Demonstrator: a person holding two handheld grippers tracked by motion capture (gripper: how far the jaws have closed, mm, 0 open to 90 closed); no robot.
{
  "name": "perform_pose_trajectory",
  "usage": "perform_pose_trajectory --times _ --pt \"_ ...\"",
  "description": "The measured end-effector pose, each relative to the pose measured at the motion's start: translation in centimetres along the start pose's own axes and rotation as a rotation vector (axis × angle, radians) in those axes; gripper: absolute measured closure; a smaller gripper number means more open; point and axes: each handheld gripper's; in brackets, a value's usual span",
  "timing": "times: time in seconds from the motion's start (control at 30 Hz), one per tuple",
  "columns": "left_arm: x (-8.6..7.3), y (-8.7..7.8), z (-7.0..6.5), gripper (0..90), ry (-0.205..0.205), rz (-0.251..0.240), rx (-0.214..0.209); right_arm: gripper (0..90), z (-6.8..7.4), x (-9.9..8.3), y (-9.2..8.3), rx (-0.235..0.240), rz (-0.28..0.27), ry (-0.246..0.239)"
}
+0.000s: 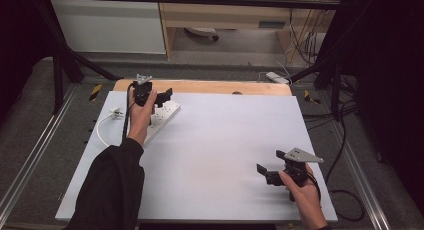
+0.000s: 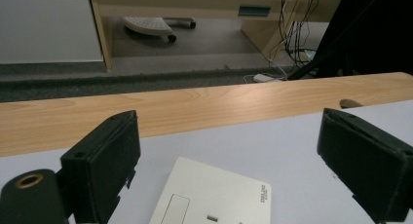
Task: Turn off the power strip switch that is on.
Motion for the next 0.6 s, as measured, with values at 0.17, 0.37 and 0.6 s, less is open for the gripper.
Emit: perform_pose_trajectory --times 0.17,0.37,0.6 --pt "0.6 -1.0 -0.1 7.0 -0.004 -0.008 -0.028 3.2 0.0 0.0 0.0 0.001 -0.001 0.0" --pt "1.3 -2.3 -0.6 7.4 -0.012 -0.021 -0.057 3.2 0.0 0.0 0.0 -0.001 0.001 -0.002" --pt "1.8 -4.3 -0.9 7.5 0.009 -0.027 -0.076 3.2 0.0 0.0 0.0 -0.004 0.001 -0.001"
Point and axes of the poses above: each handheld gripper's, and its own axes: y roughly forward along the jaws, x roughly out of its top, z roughly to its left, and after that the axes turned 2 degrees about -z, right-handed
